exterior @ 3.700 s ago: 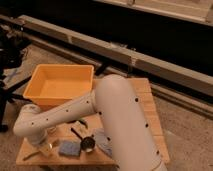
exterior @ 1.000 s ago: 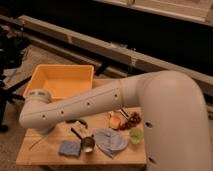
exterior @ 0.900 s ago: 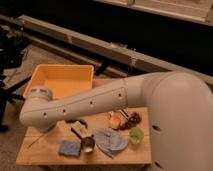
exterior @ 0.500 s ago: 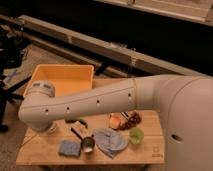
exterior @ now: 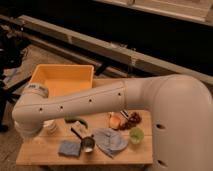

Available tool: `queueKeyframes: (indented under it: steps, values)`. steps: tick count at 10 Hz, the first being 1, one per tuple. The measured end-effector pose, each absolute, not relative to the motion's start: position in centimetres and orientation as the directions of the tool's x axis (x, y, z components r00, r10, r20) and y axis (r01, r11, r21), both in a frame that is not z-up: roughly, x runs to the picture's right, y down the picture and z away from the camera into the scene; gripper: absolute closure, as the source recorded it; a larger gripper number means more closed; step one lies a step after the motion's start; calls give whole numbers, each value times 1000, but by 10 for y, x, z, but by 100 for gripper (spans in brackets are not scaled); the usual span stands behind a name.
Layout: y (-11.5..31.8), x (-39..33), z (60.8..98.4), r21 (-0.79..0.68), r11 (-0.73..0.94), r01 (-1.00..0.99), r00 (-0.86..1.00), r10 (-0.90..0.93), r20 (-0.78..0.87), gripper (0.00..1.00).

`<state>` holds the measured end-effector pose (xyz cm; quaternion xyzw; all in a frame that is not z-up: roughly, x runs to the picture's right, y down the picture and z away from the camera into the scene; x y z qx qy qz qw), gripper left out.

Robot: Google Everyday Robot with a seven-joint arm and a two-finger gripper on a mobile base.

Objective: Place fork in paper cup

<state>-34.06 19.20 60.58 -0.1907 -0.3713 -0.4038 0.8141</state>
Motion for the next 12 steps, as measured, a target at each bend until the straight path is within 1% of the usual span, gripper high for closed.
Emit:
queueKeyframes:
  steps: [7, 9, 12]
  values:
    - [165, -368, 629, 7, 574, 819, 344, -501, 794, 100]
    - [158, -375, 639, -2, 568, 823, 342, -494, 799, 100]
    - [149, -376, 663, -46, 573, 818, 370, -464, 805, 100]
